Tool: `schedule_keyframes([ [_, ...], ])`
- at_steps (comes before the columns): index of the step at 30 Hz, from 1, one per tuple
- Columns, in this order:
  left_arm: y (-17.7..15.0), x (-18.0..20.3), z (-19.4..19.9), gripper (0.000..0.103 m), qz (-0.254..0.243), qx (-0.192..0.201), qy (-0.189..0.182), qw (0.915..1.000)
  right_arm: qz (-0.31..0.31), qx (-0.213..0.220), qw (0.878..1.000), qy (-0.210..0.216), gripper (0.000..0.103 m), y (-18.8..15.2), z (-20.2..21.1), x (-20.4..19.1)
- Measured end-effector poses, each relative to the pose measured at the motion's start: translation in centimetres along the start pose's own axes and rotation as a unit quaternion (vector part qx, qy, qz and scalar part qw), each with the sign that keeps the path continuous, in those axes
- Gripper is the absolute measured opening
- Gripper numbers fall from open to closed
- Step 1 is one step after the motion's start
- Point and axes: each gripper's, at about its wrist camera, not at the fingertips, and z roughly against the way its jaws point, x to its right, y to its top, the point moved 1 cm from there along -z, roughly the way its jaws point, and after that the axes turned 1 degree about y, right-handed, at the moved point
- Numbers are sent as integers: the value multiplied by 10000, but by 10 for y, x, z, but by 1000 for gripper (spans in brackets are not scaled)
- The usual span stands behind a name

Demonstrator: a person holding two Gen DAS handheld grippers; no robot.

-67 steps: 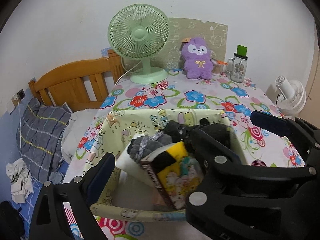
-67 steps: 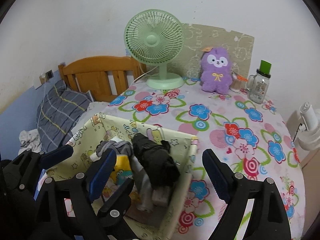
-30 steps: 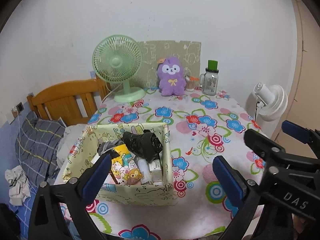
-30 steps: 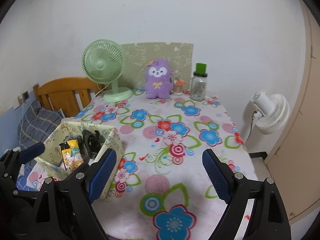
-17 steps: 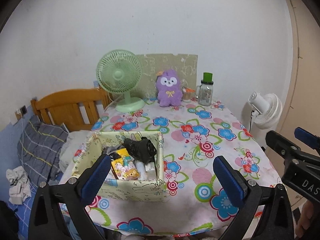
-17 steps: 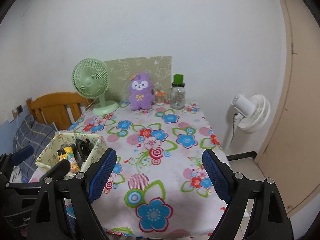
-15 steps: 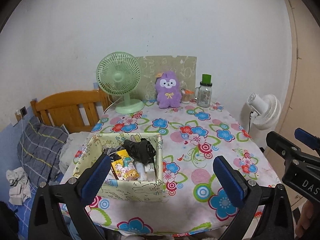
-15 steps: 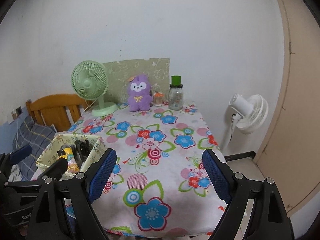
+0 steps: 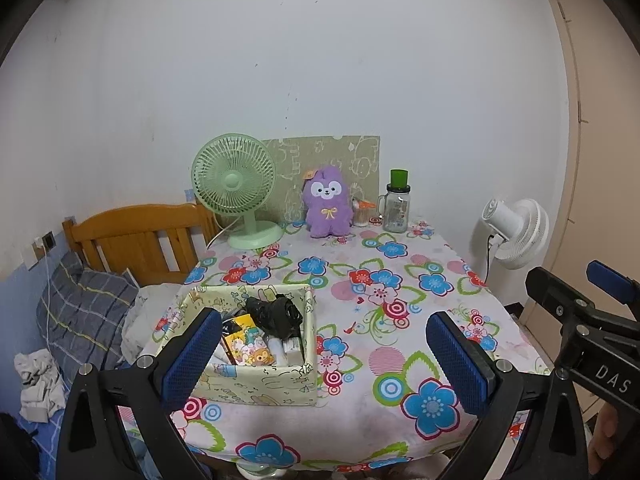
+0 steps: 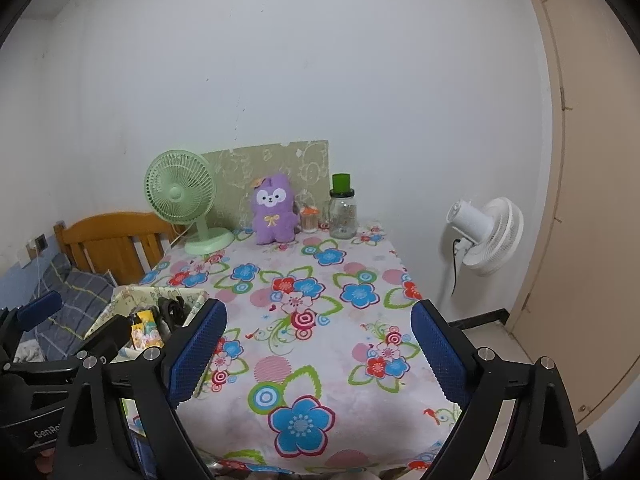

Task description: Organize soft objects

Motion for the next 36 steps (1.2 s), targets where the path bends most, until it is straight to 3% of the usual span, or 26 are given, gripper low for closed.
schedule_keyframes([
  [36,-1,-5,8,103,94,35,-2,9999,-27,-64,10000,-26,96,-4,-2,-5],
])
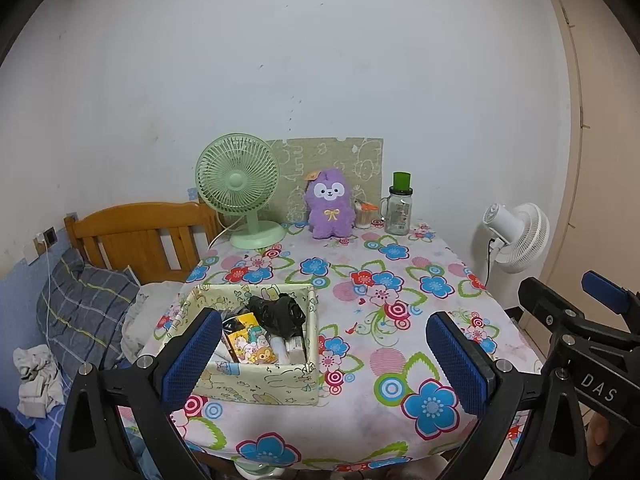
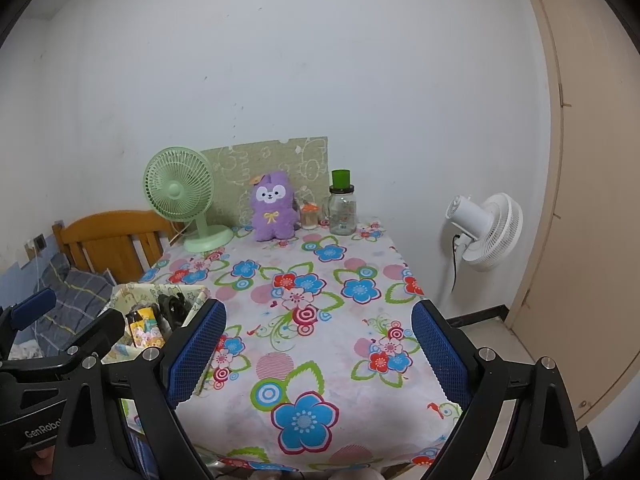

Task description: Organize soft objects

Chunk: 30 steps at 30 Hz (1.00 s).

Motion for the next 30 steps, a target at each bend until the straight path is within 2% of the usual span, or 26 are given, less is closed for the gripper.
schedule_keyframes([
  [30,-1,0,-2,103,-11,-10,14,10000,7,-13,10000,-21,96,0,-1,0],
])
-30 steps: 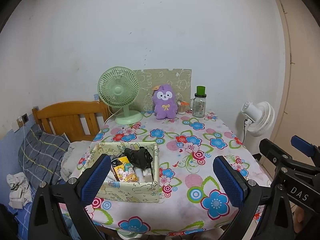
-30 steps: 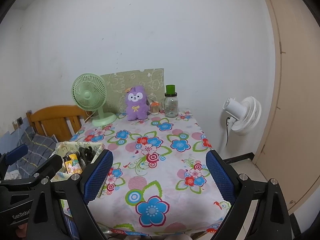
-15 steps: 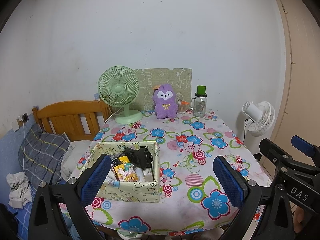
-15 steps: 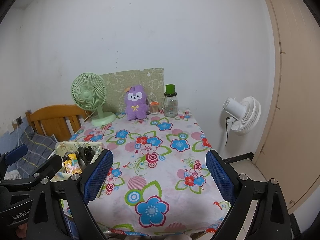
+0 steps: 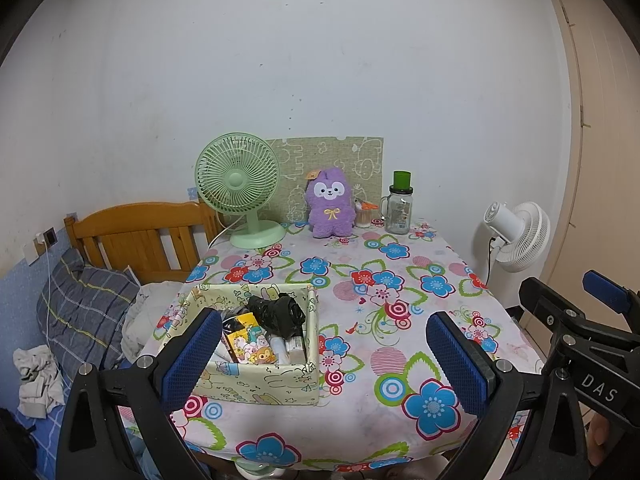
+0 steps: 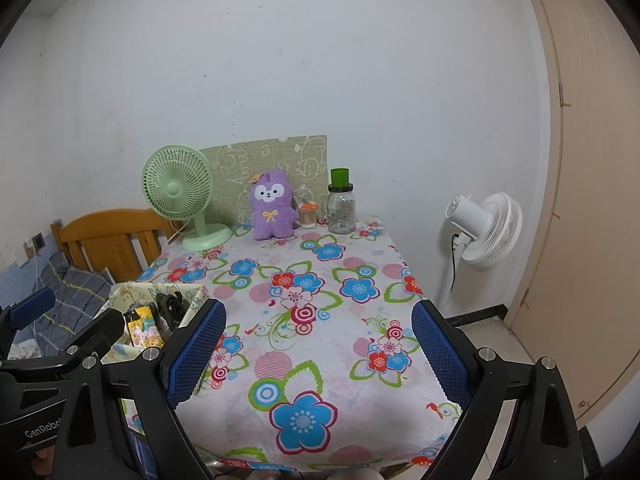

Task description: Organize soft objects

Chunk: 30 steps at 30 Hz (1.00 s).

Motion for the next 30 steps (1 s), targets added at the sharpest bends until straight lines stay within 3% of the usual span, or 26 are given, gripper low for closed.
schedule_keyframes([
  [30,0,-1,-2,103,15,6,30,10000,50,12,10000,-27,96,-1,0,-1],
])
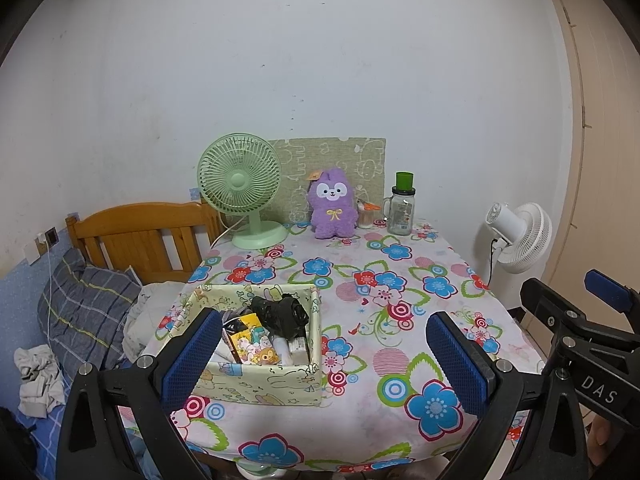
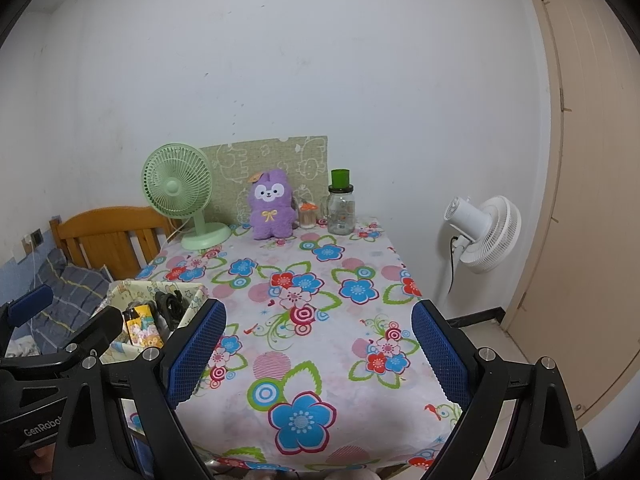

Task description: Organize soft objects

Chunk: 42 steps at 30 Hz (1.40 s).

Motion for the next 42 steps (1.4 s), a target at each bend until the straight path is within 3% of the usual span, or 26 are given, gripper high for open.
schedule_keyframes([
  [42,1,-8,1,103,38,-12,31,10000,19,-21,10000,6,96,2,-2,-3],
])
